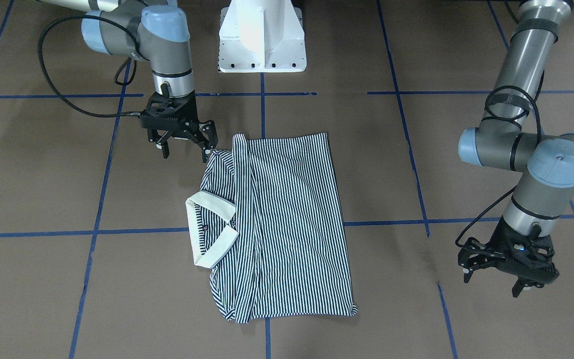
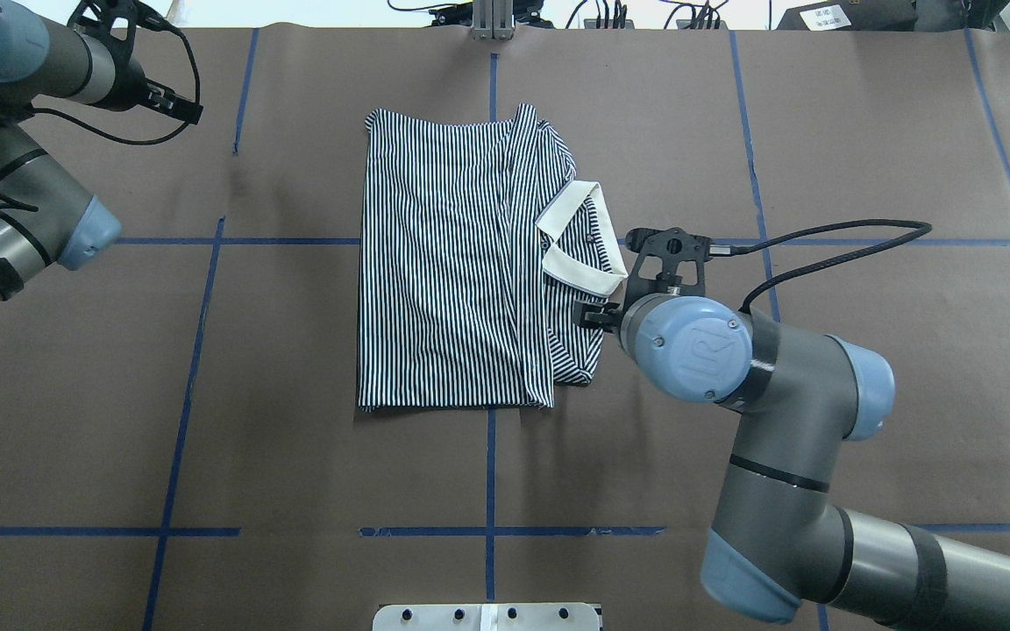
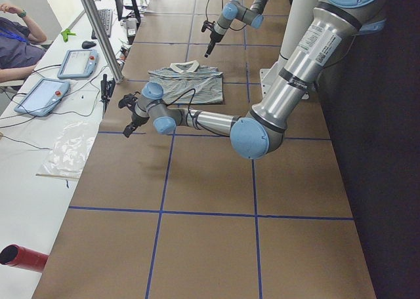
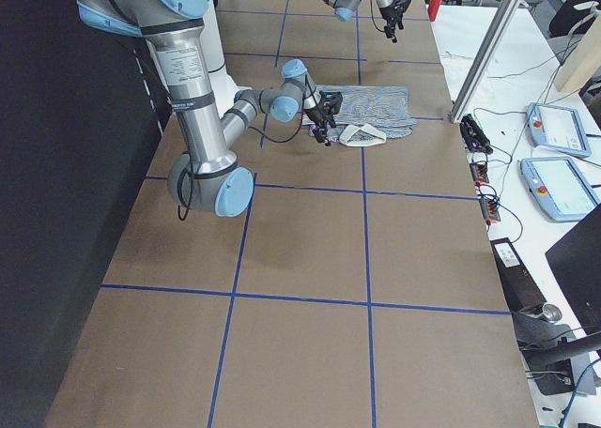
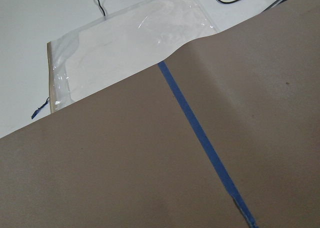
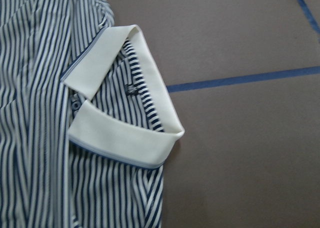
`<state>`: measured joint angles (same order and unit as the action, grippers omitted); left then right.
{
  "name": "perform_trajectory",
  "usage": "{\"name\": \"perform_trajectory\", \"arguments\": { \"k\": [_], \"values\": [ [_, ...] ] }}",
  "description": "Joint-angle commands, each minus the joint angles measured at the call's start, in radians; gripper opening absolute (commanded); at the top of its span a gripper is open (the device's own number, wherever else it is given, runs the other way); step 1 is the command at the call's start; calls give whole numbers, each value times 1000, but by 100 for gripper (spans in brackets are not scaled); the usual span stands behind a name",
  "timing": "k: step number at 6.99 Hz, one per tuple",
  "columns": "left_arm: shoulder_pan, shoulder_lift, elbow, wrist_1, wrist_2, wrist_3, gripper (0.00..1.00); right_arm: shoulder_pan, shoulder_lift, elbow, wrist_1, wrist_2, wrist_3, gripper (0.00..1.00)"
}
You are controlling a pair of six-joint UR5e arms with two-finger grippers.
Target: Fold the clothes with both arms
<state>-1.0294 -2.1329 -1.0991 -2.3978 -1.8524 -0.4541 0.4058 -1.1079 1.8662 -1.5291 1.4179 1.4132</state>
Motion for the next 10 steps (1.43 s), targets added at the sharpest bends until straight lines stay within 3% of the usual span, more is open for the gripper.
{"name": "perform_trajectory", "arguments": {
  "k": [1,3,6,8,10],
  "values": [
    [-3,2,-13,0,-34,0,100,-71,75,-24,-52,-19,-115,94],
    [0,2,-18,0,-41,-32,100,-136,89,-42,-46,-79,-313,80],
    [0,5,-16,0,-41,-34,100,-176,131,-120,-45,-80,-332,58],
    [0,7,-16,0,-41,-35,100,-177,140,-122,-46,-82,-396,37],
    [0,7,-16,0,-41,-34,100,-177,151,-122,-46,-82,-410,8]
  ]
}}
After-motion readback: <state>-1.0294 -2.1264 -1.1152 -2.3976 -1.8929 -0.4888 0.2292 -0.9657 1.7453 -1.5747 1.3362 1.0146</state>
